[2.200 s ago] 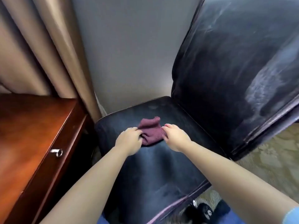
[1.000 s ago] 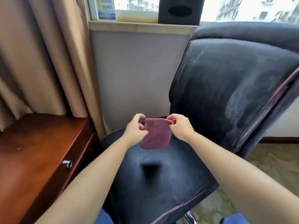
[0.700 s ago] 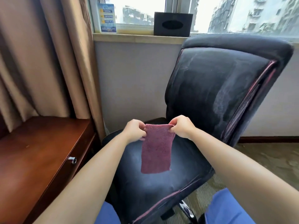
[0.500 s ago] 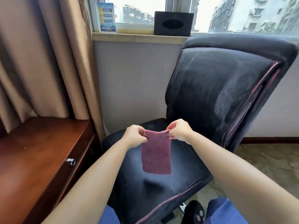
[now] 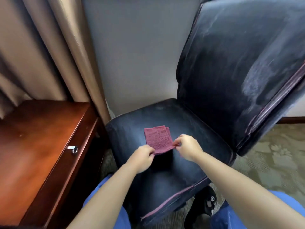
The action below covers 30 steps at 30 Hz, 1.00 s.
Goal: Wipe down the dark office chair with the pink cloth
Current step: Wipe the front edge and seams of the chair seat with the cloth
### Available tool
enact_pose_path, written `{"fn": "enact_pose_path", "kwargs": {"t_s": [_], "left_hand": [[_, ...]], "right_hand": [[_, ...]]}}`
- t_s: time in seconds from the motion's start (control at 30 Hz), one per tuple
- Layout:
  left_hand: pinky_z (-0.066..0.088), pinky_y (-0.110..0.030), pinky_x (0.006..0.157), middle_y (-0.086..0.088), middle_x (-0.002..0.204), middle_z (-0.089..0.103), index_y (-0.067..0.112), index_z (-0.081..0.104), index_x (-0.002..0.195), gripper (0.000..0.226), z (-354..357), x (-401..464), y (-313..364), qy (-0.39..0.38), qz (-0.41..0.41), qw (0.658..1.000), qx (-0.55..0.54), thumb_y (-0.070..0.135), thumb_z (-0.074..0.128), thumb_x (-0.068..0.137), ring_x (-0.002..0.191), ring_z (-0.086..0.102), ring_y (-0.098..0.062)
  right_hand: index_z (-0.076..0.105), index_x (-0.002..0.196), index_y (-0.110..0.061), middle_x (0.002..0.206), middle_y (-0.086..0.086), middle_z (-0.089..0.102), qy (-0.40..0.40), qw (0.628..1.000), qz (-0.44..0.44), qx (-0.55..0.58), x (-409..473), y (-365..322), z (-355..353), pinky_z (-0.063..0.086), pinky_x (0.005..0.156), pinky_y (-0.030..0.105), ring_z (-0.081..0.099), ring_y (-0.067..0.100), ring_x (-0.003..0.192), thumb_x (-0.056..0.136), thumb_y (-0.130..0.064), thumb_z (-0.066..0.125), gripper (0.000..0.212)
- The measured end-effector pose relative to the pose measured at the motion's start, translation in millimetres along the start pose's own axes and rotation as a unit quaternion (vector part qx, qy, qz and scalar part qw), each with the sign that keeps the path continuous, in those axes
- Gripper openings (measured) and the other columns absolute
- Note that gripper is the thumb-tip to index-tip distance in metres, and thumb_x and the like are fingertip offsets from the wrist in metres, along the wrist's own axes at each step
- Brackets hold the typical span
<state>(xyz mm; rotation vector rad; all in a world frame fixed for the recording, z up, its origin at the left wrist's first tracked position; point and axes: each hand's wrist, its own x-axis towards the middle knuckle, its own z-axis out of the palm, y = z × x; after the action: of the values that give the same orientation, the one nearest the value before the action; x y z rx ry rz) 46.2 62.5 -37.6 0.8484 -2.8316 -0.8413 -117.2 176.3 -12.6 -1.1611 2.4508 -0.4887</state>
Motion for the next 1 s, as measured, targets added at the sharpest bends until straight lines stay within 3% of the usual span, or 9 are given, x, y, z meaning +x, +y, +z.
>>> {"fn": "enact_pose_path", "kwargs": {"t_s": [0.07,0.13,0.27,0.47,0.6,0.77,0.87,1.0], "left_hand": [[0.038,-0.027,0.093,-0.008,0.115,0.064,0.008,0.066,0.112,0.026,18.9,-8.2,-10.8,-0.038,-0.011,0.999,0.003,0.016,0.049,0.094,0.111,0.055,-0.024],[0.04,-0.028,0.092,-0.005,0.117,0.065,0.01,0.066,0.112,0.026,24.8,-9.5,-17.6,-0.046,-0.026,0.999,-0.01,0.018,0.049,0.094,0.112,0.056,-0.023],[0.045,-0.033,0.088,-0.004,0.108,0.069,0.013,0.068,0.104,0.02,14.5,18.8,-23.6,0.028,-0.072,0.995,-0.065,0.02,0.053,0.093,0.103,0.059,-0.024],[0.041,-0.032,0.087,-0.006,0.11,0.061,0.008,0.068,0.102,0.021,7.7,88.1,-38.9,0.104,-0.088,0.99,-0.042,0.02,0.053,0.093,0.105,0.055,-0.023],[0.04,-0.03,0.09,-0.001,0.118,0.055,0.013,0.067,0.109,0.024,15.0,121.4,-55.7,0.113,-0.098,0.989,-0.016,0.025,0.051,0.095,0.112,0.05,-0.02],[0.038,-0.032,0.096,-0.004,0.122,0.056,0.018,0.059,0.124,0.032,19.4,142.1,-64.8,0.071,-0.114,0.991,-0.001,0.021,0.054,0.092,0.118,0.045,-0.024],[0.037,-0.031,0.096,-0.004,0.118,0.061,0.016,0.053,0.131,0.042,11.1,144.8,-62.8,0.046,-0.104,0.994,-0.002,0.016,0.055,0.089,0.116,0.049,-0.025],[0.039,-0.027,0.088,-0.002,0.1,0.064,0.013,0.062,0.118,0.035,-3.4,129.4,-53.2,0.084,-0.055,0.995,-0.02,0.007,0.057,0.083,0.099,0.056,-0.021]], "right_hand": [[0.071,0.1,-0.028,0.096,-0.008,0.068,-0.075,0.997,0.019,-0.009,-2.5,9.3,19.1,0.05,0.081,0.023,0.068,0.017,0.076,0.084,-0.012,0.054,0.028],[0.069,0.1,-0.027,0.089,-0.007,0.069,-0.101,0.995,0.023,-0.002,1.8,13.7,26.9,0.051,0.078,0.022,0.067,0.014,0.065,0.084,-0.013,0.053,0.027],[0.07,0.093,-0.026,0.095,-0.003,0.07,0.003,0.999,0.026,0.036,32.5,11.6,28.1,0.049,0.079,0.029,0.062,0.02,0.091,0.084,-0.019,0.057,0.018],[0.068,0.101,-0.019,0.107,0.0,0.061,0.092,0.996,-0.003,0.007,94.0,7.5,32.2,0.044,0.079,0.031,0.055,0.022,0.103,0.09,-0.023,0.055,0.018],[0.066,0.105,-0.015,0.114,0.003,0.058,0.099,0.995,0.0,-0.021,125.1,14.6,42.8,0.042,0.086,0.033,0.048,0.024,0.109,0.092,-0.023,0.054,0.02],[0.055,0.124,-0.019,0.121,0.004,0.056,0.028,0.998,-0.008,-0.052,144.6,20.8,50.0,0.04,0.094,0.037,0.043,0.025,0.116,0.091,-0.025,0.053,0.034],[0.061,0.115,-0.018,0.115,0.005,0.056,0.011,0.993,-0.042,-0.112,145.5,17.2,42.9,0.04,0.087,0.035,0.043,0.026,0.112,0.09,-0.02,0.05,0.028],[0.058,0.099,-0.013,0.106,0.003,0.052,0.095,0.986,-0.118,-0.072,124.2,13.0,32.3,0.037,0.076,0.033,0.046,0.024,0.099,0.085,-0.008,0.051,0.016]]}}
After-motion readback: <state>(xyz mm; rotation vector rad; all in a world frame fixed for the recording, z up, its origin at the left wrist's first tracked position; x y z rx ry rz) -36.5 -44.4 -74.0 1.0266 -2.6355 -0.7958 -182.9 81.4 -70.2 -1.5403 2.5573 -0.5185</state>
